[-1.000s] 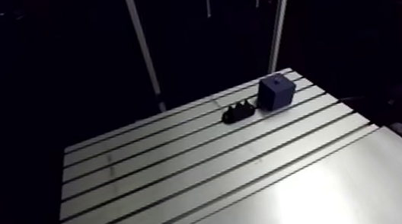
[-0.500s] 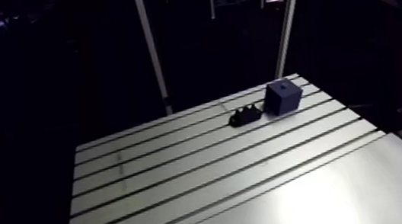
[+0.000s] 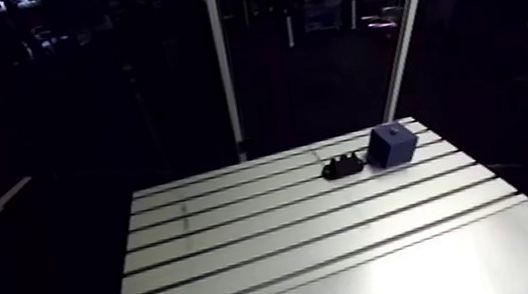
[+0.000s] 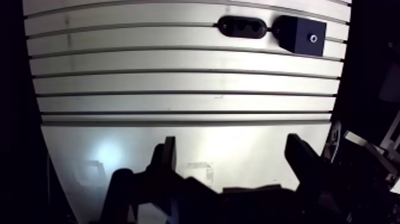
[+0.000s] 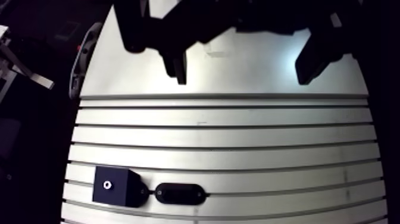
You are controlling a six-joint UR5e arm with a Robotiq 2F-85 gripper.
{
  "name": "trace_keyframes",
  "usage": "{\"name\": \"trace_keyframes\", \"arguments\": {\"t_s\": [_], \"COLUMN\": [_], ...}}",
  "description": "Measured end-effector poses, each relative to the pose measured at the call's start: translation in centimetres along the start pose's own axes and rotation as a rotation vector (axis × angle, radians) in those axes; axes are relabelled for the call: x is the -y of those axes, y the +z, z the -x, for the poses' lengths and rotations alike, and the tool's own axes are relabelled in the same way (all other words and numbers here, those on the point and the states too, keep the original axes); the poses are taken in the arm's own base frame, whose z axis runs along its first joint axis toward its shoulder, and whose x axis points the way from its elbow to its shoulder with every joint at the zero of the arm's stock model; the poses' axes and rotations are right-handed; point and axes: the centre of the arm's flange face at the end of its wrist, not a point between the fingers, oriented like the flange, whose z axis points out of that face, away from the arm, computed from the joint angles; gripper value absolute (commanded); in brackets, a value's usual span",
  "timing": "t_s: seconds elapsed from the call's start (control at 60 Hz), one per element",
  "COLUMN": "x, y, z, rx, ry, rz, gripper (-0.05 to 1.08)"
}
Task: Pick up the M10 bolt and insert it into the hole until fully seated.
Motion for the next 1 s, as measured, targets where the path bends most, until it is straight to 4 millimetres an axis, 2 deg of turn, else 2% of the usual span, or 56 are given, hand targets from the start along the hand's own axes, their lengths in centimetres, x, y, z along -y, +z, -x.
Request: {"name": "trace_keyframes", "arguments": {"t_s": [0.583, 1.0], "x": [1.4, 1.4], "y": [0.4, 0.1], "z": [4.5, 5.1], "rx": [0.004, -0.010], "ry": [-0.014, 0.006], "rz": [-0.008, -0.012], "gripper": [0.01, 0.01]}}
